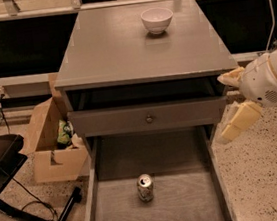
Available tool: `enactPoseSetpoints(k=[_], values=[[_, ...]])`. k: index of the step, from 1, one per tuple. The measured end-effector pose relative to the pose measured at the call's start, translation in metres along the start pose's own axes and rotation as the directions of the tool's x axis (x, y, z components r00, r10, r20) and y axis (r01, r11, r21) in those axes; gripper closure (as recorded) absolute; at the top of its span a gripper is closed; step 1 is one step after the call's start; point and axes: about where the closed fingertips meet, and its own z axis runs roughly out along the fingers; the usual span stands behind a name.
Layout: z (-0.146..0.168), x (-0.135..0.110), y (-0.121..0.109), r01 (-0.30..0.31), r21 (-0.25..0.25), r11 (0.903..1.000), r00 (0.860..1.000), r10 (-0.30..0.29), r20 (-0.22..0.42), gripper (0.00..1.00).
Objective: Pick 7up can from middle drawer and place on counter
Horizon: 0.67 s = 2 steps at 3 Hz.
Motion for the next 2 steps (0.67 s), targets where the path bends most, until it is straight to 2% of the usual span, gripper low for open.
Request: enactPoseSetpoints(k=[1, 2], values=[[0.000, 0.000, 0.000, 0.000, 0.000, 1.0000, 1.000, 0.000, 0.000, 0.00], [0.032, 0.004, 0.011, -0.006, -0.036, 0.9993, 0.999, 0.008, 0.049, 0.00]])
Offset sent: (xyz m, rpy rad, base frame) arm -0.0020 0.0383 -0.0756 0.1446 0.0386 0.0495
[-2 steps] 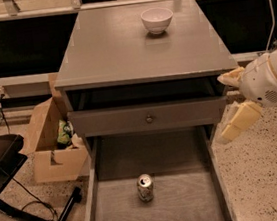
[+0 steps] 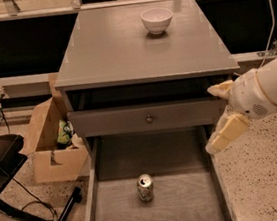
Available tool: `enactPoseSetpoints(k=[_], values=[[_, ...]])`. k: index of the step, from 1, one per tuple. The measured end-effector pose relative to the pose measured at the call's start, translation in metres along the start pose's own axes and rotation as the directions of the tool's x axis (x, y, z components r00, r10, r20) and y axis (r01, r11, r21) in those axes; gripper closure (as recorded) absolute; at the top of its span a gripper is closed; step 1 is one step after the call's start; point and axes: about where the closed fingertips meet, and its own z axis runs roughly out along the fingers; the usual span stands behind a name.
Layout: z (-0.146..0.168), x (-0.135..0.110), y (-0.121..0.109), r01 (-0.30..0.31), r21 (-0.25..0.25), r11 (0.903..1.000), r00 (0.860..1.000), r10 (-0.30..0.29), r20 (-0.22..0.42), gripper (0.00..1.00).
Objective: Pick 7up can from middle drawer and place on counter
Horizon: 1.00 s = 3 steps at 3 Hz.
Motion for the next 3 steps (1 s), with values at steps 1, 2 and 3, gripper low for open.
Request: enactPoseSetpoints(k=[1, 2, 3], values=[[0.049, 0.010, 0.015, -0.027, -0.052, 0.9983, 0.994, 0.033, 0.103, 0.00], [0.135, 0.013, 0.044, -0.076, -0.161, 0.9840, 0.945, 0.122, 0.302, 0.00], [0.189, 0.014, 0.063, -0.078, -0.209, 0.9748, 0.886, 0.164, 0.433, 0.00]])
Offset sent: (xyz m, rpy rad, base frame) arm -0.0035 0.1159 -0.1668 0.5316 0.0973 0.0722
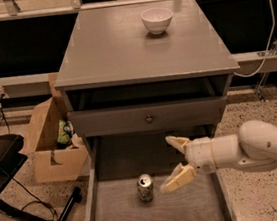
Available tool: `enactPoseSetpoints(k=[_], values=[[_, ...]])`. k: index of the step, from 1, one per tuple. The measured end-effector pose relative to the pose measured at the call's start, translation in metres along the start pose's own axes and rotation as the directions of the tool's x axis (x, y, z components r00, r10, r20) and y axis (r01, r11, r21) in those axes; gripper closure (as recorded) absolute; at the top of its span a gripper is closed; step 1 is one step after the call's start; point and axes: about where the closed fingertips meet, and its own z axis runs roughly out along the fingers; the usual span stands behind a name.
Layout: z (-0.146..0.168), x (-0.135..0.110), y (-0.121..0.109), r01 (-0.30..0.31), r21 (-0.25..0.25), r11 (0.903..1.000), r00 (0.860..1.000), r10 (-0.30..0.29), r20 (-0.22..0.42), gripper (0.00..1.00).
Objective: Pick 7up can from middle drawer and place on counter
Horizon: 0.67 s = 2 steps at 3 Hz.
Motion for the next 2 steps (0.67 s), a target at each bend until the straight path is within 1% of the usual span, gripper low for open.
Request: enactPoseSetpoints(k=[1, 2], values=[[0.053, 0.020, 0.000, 0.019, -0.042, 0.9990, 0.992, -0.014, 0.128, 0.00], [0.092, 0.038, -0.009, 0.073, -0.045, 0.9963, 0.978, -0.063, 0.197, 0.00]])
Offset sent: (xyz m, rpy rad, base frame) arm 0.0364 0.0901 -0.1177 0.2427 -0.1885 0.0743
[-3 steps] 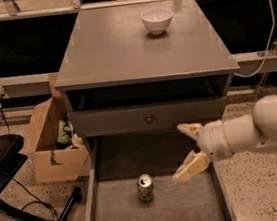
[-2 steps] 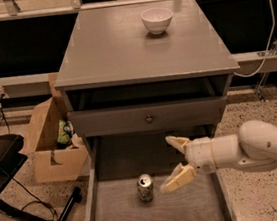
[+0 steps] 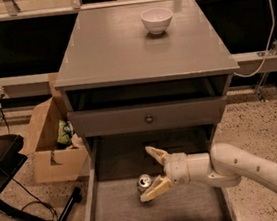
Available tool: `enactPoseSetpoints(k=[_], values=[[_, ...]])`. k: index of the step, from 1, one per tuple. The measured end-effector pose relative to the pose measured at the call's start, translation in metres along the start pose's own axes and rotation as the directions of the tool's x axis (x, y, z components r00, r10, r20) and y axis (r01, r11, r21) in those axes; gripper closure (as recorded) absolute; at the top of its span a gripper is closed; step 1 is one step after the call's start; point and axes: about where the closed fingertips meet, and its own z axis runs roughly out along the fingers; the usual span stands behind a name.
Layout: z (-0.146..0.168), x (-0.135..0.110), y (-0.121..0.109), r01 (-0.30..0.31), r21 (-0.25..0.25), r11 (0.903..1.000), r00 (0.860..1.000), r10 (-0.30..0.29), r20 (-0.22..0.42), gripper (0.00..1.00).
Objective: Pick 7up can from middle drawer and place on counter
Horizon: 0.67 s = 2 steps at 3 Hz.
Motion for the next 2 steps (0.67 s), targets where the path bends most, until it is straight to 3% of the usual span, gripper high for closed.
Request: enactPoseSetpoints(k=[1, 2], values=[[0.023, 0.022, -0.011, 0.051, -0.006, 0.9987, 0.999, -0.051, -0.001, 0.00], [0.042, 0.041, -0.018, 0.090, -0.026, 0.9956, 0.994, -0.091, -0.062, 0.00]])
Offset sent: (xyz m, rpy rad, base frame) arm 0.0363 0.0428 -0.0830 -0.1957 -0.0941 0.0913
